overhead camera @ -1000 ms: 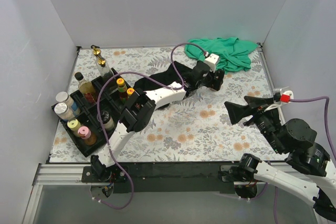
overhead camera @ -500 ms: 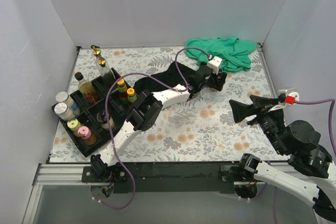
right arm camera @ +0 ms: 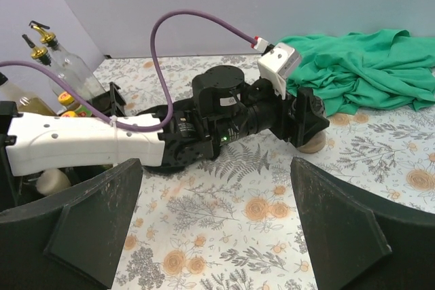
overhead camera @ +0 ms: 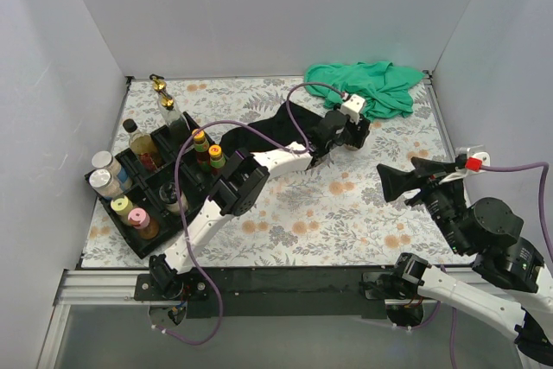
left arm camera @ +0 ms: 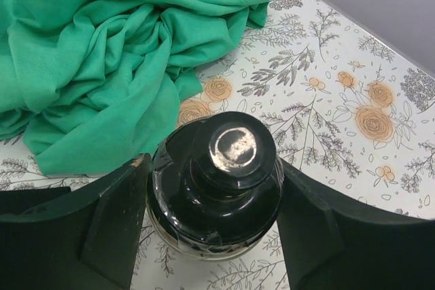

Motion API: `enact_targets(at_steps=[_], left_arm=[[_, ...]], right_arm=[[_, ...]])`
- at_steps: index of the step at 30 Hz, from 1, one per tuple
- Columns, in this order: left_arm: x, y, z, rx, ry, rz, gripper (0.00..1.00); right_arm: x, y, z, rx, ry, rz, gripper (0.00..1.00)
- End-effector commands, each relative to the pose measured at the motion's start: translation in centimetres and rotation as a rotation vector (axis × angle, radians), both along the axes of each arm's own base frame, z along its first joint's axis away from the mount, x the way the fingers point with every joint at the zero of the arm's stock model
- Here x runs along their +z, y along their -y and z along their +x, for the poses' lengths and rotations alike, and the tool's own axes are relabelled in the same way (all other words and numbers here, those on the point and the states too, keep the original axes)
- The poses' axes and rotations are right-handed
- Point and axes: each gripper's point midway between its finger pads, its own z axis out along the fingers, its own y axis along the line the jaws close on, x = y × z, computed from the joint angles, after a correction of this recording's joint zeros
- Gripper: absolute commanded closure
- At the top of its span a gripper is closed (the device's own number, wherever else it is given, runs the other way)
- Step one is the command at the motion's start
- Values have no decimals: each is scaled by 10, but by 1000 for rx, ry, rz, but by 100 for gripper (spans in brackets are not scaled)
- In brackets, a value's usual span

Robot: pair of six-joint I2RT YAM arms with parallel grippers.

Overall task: Organize the condiment bottles
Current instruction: Pick up the bottle from the center of the board.

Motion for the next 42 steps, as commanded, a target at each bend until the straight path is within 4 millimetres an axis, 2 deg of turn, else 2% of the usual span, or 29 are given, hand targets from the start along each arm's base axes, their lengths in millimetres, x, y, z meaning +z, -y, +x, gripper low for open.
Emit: enact_targets(at_steps=[1,2,4,5,6,7,8,9,11,12,14,15,16,18,21,22,23,25,28,29,31,33,35,36,42], left_arm=[[76,-13,-10,23,77,-59,71],[66,-18,-14,32,55,-41,78],[67,-24,-21,38,42,-39,82],[83,-28,-26,41,51,-57,88],[69,-35,-32,47,22,-37,90],[69,-39,-37,48,16,-37,92],[88,-42,-45,45,26,-60,99],[70,-51,-52,69,-13,-37,100],[75,-60,-65,72,-38,-60,100],[81,-71,-76,66,-45,-68,100],[87,-78,-89,72,-63,-96,100],[108,-85,-96,74,-52,-127,100],[95,-94,-103,90,-83,-99,100],[101,-102,-117,100,-93,-97,100],[111,-124,-133,146,-118,-108,100],[124,-135,-139,165,-123,-119,100],[120,-146,-142,206,-139,-117,100],[139,-167,-147,245,-129,-135,100],[147,-194,-147,334,-114,-103,100],[159,-202,-148,355,-99,-114,100],[168,-218,-146,418,-84,-93,100],[187,-236,-144,490,-56,-121,100],[193,-251,-144,542,-40,-104,100],[205,-262,-145,566,-18,-115,100],[224,-318,-132,759,26,-26,100]], right_arm=[[4,1,2,-10,17,17,1],[5,1,1,-6,19,18,1],[5,1,1,-7,19,22,1],[6,2,0,-8,21,27,1],[6,3,0,-11,21,30,1],[6,3,0,-13,21,30,1],[6,3,0,-15,20,29,1],[5,5,1,-21,19,28,1],[0,6,1,-32,5,24,1],[-2,8,2,-46,-7,33,1],[-10,10,3,-65,-30,34,1],[-12,12,4,-81,-40,38,1],[-14,12,5,-90,-53,49,2],[-15,15,6,-110,-64,51,1],[-13,16,6,-116,-67,55,1],[-13,16,6,-116,-68,54,1],[-13,15,7,-117,-69,49,1],[-12,14,6,-112,-70,54,1],[-13,10,6,-97,-71,48,1],[-13,9,6,-94,-73,50,1],[-14,8,6,-89,-76,57,1],[-13,7,5,-81,-73,68,1],[-13,6,5,-76,-73,73,2],[-13,5,4,-72,-74,73,2],[-9,3,2,-46,-69,49,2]])
